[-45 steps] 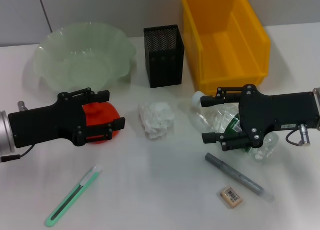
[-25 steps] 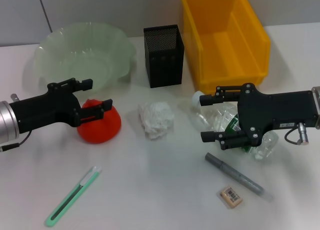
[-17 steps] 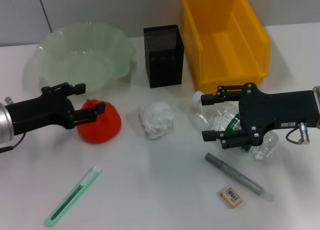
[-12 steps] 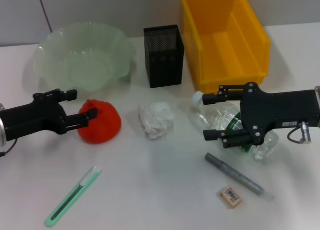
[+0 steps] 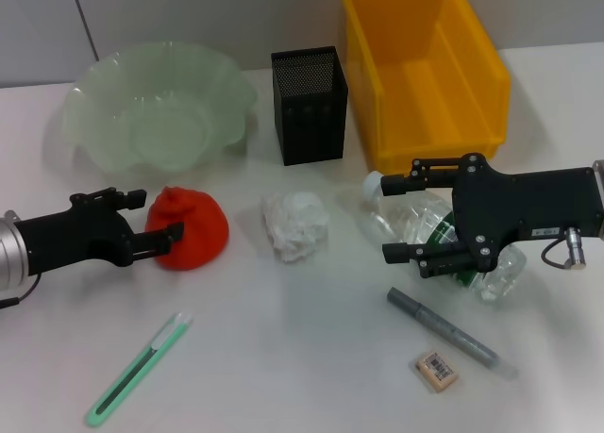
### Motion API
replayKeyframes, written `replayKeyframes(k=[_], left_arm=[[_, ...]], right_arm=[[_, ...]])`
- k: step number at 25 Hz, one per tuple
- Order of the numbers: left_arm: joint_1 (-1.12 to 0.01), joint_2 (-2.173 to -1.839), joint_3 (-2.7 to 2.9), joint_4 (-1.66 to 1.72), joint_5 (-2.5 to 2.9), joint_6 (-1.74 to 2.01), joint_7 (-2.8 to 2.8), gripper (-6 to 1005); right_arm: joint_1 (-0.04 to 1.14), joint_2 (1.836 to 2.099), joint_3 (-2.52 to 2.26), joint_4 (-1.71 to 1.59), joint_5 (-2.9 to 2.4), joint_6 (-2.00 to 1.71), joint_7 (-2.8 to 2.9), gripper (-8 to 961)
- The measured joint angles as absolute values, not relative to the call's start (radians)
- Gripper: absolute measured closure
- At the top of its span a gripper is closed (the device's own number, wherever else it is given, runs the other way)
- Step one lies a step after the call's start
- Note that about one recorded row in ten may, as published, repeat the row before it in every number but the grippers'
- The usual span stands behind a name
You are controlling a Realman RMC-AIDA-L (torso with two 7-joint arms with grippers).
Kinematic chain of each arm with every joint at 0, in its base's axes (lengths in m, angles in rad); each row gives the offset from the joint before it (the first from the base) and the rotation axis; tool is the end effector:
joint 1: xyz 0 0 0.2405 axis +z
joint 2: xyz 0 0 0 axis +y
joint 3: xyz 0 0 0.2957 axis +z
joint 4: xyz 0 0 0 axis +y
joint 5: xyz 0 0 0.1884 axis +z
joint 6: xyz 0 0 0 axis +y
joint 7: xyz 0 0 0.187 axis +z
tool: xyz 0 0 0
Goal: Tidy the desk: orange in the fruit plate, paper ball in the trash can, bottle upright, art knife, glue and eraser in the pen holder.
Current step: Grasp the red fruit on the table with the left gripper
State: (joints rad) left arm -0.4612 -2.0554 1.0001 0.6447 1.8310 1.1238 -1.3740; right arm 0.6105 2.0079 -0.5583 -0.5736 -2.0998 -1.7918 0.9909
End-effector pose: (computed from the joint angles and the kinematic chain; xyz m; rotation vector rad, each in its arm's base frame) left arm -0.3102 0.3719 -0.0702 -2.5323 -0.6565 -0.3832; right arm 0.2430 0.3347 -0.0318 -2.8553 0.0144 0.7699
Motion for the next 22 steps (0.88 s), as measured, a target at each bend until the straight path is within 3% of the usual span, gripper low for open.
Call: replayKeyframes(k=[15, 22], left_arm=[[-0.511, -2.069, 1.035, 0.619, 1.826, 1.086, -1.365, 203], [-0.511, -2.069, 1.039, 0.619, 1.824, 1.081, -1.371, 281]], right_arm=[[0.609, 2.008, -0.554, -0.575, -2.100, -1.792, 0.991, 206], [0.605, 2.008, -0.552, -0.575, -2.101, -1.790, 0.989, 206]])
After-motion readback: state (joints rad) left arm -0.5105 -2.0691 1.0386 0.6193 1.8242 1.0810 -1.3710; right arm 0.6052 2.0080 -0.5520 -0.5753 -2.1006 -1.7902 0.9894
